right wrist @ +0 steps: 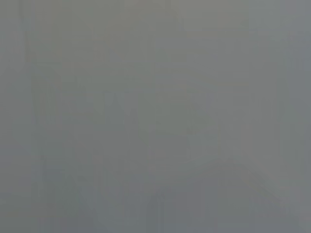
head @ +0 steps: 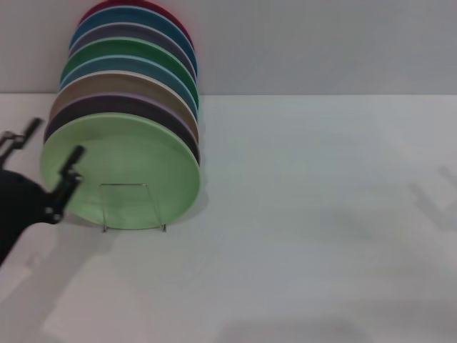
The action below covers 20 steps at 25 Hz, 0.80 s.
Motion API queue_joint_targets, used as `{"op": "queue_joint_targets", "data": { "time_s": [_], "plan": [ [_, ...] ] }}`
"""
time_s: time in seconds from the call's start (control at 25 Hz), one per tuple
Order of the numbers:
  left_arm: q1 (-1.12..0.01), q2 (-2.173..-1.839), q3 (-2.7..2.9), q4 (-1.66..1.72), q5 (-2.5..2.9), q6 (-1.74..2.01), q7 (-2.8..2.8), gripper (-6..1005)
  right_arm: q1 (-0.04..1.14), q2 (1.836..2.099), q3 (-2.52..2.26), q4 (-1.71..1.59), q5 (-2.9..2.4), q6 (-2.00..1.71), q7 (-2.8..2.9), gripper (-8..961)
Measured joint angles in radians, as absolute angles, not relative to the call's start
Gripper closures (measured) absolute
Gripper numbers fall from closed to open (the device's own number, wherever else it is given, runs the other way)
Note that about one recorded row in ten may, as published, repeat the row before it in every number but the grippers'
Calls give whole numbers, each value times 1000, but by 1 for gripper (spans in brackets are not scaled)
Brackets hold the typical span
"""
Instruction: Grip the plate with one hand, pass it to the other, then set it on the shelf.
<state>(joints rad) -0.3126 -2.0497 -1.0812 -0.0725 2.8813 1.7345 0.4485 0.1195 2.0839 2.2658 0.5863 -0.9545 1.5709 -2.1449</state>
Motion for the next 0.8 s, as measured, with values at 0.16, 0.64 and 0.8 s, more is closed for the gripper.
{"op": "queue_joint_targets", "data": {
  "time_s": [0.16, 0.64, 0.8],
  "plan": [
    [-259, -2052, -1141, -99, 2881, 1769, 442, 439, 119, 2086, 2266, 577, -954, 1571, -2176, 151],
    [-192, -2058, -1404, -117, 2882, 1793, 150, 439, 137, 2091, 2265, 445, -875, 1566, -2449, 151],
    [-210, -2057, -1452, -116, 2883, 1734, 60, 439, 145, 2091, 2267, 417, -854, 1558, -2474, 151]
  ]
}}
